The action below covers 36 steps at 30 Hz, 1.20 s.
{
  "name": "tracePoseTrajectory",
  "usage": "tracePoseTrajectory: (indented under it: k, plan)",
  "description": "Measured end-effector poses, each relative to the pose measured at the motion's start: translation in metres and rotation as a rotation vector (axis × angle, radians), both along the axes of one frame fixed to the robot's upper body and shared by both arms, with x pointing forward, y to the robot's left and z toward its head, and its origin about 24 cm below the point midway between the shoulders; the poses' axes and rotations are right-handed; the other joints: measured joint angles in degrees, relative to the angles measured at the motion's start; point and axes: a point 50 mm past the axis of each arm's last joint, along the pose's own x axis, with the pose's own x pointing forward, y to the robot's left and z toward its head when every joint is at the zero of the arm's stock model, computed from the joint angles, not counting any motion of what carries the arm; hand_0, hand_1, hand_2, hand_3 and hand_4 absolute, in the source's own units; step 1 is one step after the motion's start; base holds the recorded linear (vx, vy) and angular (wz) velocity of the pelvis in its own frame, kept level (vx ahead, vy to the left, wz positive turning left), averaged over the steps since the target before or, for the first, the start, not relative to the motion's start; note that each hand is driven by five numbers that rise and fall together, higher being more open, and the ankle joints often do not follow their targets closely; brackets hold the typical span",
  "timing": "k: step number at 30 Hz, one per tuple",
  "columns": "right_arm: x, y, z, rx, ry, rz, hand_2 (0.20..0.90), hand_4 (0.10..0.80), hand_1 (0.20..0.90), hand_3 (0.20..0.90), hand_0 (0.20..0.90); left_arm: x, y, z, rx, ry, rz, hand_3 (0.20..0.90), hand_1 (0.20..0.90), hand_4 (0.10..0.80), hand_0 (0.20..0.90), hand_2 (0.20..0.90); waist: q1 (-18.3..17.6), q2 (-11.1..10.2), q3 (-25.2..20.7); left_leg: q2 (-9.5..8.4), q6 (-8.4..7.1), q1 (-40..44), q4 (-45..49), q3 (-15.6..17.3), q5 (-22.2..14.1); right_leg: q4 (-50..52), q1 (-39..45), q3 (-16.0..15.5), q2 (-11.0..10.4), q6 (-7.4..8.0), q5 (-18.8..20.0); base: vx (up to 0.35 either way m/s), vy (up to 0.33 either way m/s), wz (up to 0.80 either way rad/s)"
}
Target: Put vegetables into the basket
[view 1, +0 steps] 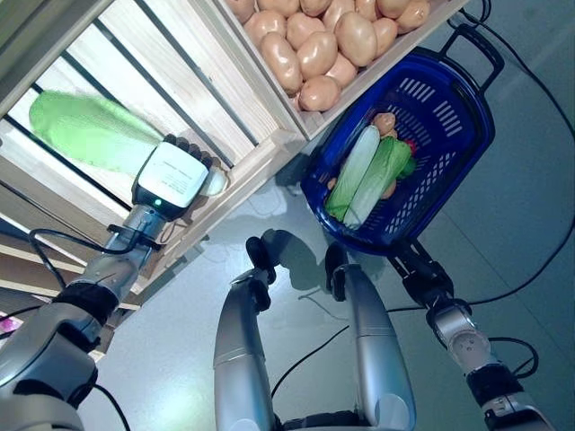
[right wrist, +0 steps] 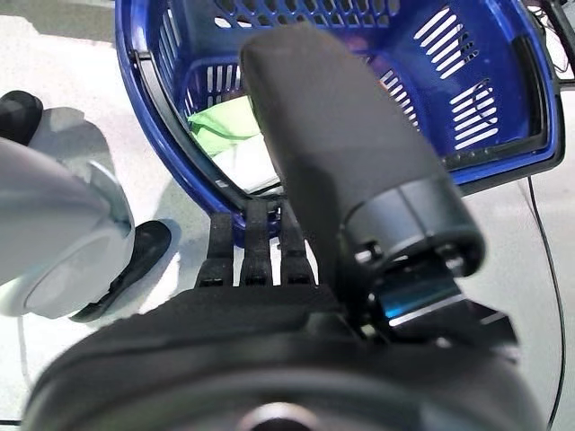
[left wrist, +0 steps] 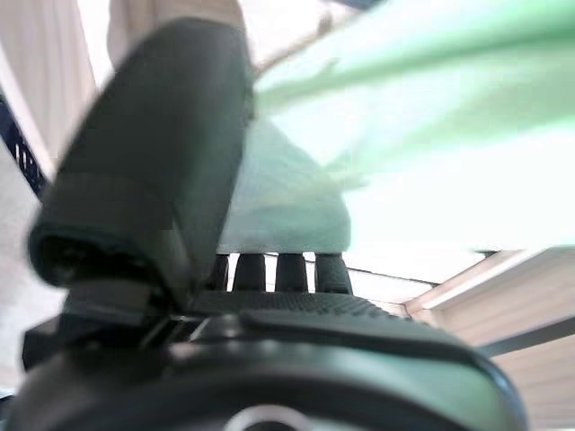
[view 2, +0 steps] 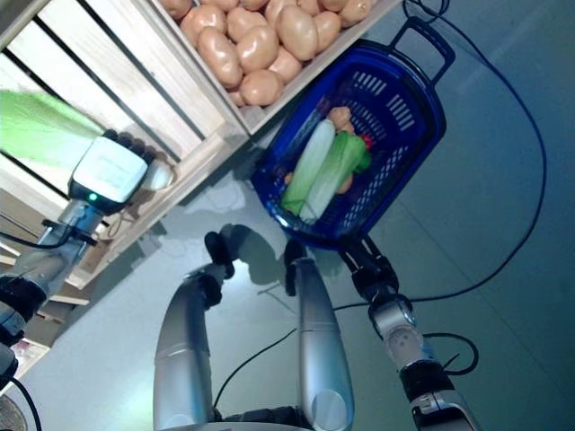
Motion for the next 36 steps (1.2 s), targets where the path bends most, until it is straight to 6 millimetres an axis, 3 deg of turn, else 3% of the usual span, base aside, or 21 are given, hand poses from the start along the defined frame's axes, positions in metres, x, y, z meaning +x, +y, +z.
tracePoseTrajectory:
  k: [9, 13, 18, 24, 27, 33, 36]
  plan:
    - [-0.002, 0.000, -0.003, 0.013, 0.045, -0.012, 0.900, 0.800, 0.900, 0.900, 0.900, -0.001, -0.005, -0.006, -0.239, -0.039, -0.036, 0.300, 0.300, 0.400, 0.300, 0.300, 0.05, -0.31, -0.02, -0.20, 0.17, 5.10, -1.97, 0.23, -0.11, -2.51, 5.42, -0.01, 0.14, 0.53, 0.58, 0.021, 0.015, -0.02]
    - [-0.009, 0.000, -0.011, 0.014, 0.084, -0.006, 0.900, 0.800, 0.900, 0.900, 0.900, -0.007, -0.013, 0.008, -0.401, -0.151, -0.168, 0.300, 0.300, 0.400, 0.300, 0.300, 0.49, -0.67, -0.03, -0.88, 0.05, 9.73, -4.79, 0.44, 0.44, -4.67, 9.81, 0.03, -0.03, 0.88, 0.87, 0.057, -0.013, 0.01]
    - [-0.023, 0.001, -0.028, 0.029, 0.143, -0.022, 0.900, 0.800, 0.900, 0.900, 0.900, -0.017, -0.018, 0.032, -0.609, -0.297, -0.307, 0.300, 0.300, 0.400, 0.300, 0.300, 0.73, -0.75, -0.02, -2.16, -0.69, 18.49, -13.52, 0.64, 3.61, -11.12, 17.67, -0.81, 0.08, 0.82, 2.49, 0.070, -0.082, 0.05]
    - [-0.041, 0.012, -0.049, 0.039, 0.206, -0.022, 0.900, 0.800, 0.900, 0.900, 0.900, -0.041, -0.030, 0.051, -0.951, -0.433, -0.482, 0.300, 0.300, 0.400, 0.300, 0.300, 2.29, -0.76, -0.13, -2.92, -2.34, 28.18, -26.61, -1.38, 9.35, -19.36, 26.55, -4.63, 1.14, -0.19, 4.17, 0.036, -0.113, 0.18]
    - [-0.044, 0.015, -0.051, 0.025, 0.183, -0.024, 0.900, 0.800, 0.900, 0.900, 0.900, -0.053, -0.043, 0.042, -1.287, -0.419, -0.566, 0.300, 0.300, 0.400, 0.300, 0.300, 4.41, -0.42, -0.32, -2.72, -2.91, 30.63, -28.68, -2.65, 9.92, -21.68, 29.73, -6.14, 1.74, -0.44, 4.17, 0.082, -0.091, 0.16]
    - [-0.046, 0.019, -0.052, -0.039, 0.143, -0.019, 0.900, 0.800, 0.900, 0.900, 0.900, -0.070, -0.063, -0.026, -2.142, -0.084, -0.558, 0.300, 0.300, 0.400, 0.300, 0.300, 7.93, 1.02, -3.15, -2.81, -3.28, 38.21, -33.86, -4.12, 10.20, -28.76, 39.26, -8.39, 2.69, -0.05, 4.59, 0.114, -0.056, 0.17]
    - [-0.046, 0.021, -0.049, -0.072, 0.105, 0.014, 0.900, 0.800, 0.900, 0.900, 0.900, -0.078, -0.067, -0.046, -2.422, 0.023, -0.587, 0.300, 0.300, 0.400, 0.300, 0.300, 8.19, 1.05, -5.32, -2.96, -3.32, 41.01, -36.01, -5.25, 10.26, -33.33, 43.78, -9.70, 3.22, 0.47, 5.66, 0.117, -0.007, 0.20]
